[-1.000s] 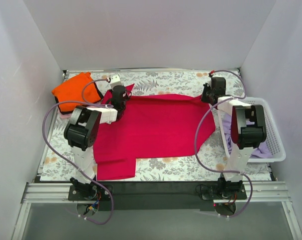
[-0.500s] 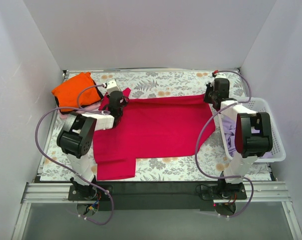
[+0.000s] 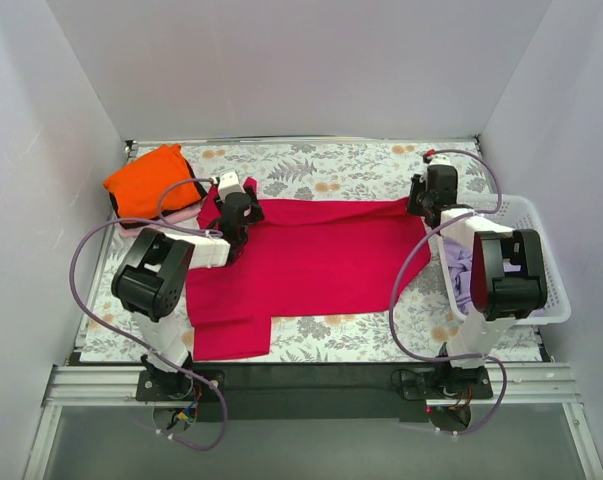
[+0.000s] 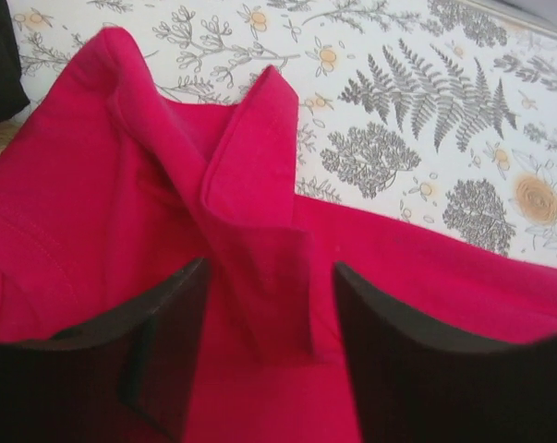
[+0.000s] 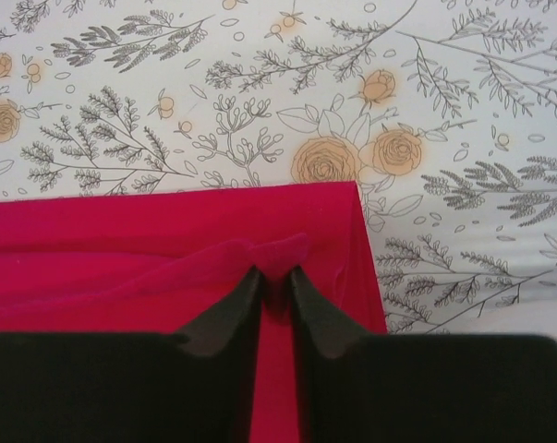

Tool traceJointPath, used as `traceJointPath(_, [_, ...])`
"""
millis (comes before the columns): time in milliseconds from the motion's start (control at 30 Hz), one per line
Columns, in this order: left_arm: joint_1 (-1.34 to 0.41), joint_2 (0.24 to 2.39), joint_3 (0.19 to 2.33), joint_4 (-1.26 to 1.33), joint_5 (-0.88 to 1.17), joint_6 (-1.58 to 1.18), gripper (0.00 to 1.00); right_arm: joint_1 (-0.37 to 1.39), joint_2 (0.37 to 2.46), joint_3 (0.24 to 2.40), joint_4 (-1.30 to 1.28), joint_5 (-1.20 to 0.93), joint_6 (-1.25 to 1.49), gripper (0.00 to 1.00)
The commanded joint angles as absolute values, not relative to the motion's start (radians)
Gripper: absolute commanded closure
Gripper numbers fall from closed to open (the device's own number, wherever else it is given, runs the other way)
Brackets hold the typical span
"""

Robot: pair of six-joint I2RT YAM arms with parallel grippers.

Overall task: Fold and stack the t-shirts
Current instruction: Fold the tshirt

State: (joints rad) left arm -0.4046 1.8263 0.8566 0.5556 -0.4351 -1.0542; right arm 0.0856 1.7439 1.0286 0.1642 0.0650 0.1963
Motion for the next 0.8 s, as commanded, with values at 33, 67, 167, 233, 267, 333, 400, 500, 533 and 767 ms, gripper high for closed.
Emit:
traceJointPath(33, [-0.442,1.723,0.81,0.534,-0.439,-1.071,0.35,0.087,1.671,0.982,0.158,0.084,0.186,0.68])
traceJointPath(67, [-0.449,1.711,0.796,0.525,-0.437,-1.071,0.24,0.094,1.645,0.974,0.153,0.086,0.181,0.63])
traceJointPath(167, [-0.457,1.657,0.788,0.494,-0.417,-1.077,0.18,0.11,1.586,0.942,0.143,0.098,0.172,0.45])
traceJointPath(233, [-0.457,1.625,0.788,0.486,-0.405,-1.075,0.18,0.121,1.556,0.921,0.137,0.101,0.167,0.43])
traceJointPath(267, [-0.457,1.617,0.792,0.477,-0.405,-1.071,0.17,0.132,1.534,0.917,0.137,0.103,0.164,0.43])
traceJointPath(333, [-0.457,1.618,0.817,0.471,-0.416,-1.045,0.17,0.143,1.526,0.925,0.138,0.11,0.163,0.43])
traceJointPath(400, [-0.456,1.661,0.875,0.448,-0.431,-1.022,0.17,0.147,1.543,0.946,0.137,0.115,0.16,0.43])
traceJointPath(500, [-0.454,1.748,0.954,0.371,-0.433,-0.996,0.17,0.15,1.586,0.974,0.132,0.109,0.164,0.43])
traceJointPath(533, [-0.454,1.767,0.997,0.353,-0.434,-0.993,0.17,0.152,1.595,0.976,0.132,0.104,0.166,0.43])
traceJointPath(767, [-0.434,1.864,1.046,0.27,-0.391,-1.012,0.28,0.215,1.646,0.969,0.132,0.107,0.144,0.45])
